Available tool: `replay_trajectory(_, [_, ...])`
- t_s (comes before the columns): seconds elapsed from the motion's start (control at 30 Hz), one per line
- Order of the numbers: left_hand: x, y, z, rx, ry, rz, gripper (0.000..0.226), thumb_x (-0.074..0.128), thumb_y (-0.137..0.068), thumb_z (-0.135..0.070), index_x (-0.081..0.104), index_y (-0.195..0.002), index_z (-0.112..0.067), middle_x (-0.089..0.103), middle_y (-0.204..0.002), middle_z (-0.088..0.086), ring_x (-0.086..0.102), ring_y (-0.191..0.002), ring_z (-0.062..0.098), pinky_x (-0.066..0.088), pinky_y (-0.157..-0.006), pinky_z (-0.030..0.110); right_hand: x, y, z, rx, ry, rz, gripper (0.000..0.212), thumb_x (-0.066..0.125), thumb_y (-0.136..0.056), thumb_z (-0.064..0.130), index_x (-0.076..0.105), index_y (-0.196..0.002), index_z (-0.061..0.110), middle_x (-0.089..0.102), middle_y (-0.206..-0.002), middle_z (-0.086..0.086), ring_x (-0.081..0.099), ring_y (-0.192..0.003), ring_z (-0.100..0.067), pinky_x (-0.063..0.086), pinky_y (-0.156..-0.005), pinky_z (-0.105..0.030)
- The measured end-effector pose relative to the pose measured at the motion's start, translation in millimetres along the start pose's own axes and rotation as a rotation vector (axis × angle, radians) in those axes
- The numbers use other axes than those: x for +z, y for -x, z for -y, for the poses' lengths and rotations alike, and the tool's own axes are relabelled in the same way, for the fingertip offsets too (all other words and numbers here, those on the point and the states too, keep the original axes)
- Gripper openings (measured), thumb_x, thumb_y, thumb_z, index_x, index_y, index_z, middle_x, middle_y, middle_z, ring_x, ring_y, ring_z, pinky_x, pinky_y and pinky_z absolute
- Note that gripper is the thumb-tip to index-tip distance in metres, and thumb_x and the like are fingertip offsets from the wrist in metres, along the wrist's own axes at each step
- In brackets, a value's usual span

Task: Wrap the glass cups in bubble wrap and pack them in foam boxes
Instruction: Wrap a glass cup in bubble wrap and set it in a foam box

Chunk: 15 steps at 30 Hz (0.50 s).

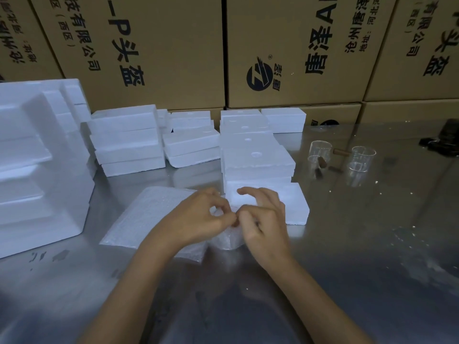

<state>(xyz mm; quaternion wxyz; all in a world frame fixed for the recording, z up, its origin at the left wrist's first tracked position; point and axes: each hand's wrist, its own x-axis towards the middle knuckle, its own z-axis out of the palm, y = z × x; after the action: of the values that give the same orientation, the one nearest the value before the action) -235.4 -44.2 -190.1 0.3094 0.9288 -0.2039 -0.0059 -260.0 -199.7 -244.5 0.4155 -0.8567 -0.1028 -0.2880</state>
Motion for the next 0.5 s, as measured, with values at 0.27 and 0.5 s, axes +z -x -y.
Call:
replay_trajectory(0.27, [14, -2, 9, -0.044, -0.183, 0.063, 0.062, 0.058, -0.053, -0.087, 0.064, -0.077, -0.03, 0.052, -0.095, -0.024, 0.053, -0.082, -0.007, 0.04, -0.068, 0.022, -34, -20, -28, 0.315, 0.009, -0.472, 0.024, 0.048, -0.086, 0.019, 0.07, -0.095, 0.022, 0.062, -0.118, 0.009, 0.044, -0.123, -0.016, 0.028, -0.095, -0.029])
replay_trajectory(0.5, [-6, -6, 7, 0.002, 0.208, -0.22, 0.045, 0.068, -0.053, -0.069, 0.062, -0.076, -0.03, 0.06, -0.086, -0.02, 0.055, -0.08, 0.001, 0.039, -0.067, 0.008, -37, -20, -50, 0.605, 0.141, -0.179, 0.054, 0.059, -0.089, 0.033, 0.048, -0.142, 0.025, 0.047, -0.148, 0.002, 0.034, -0.14, -0.022, 0.021, -0.113, -0.041])
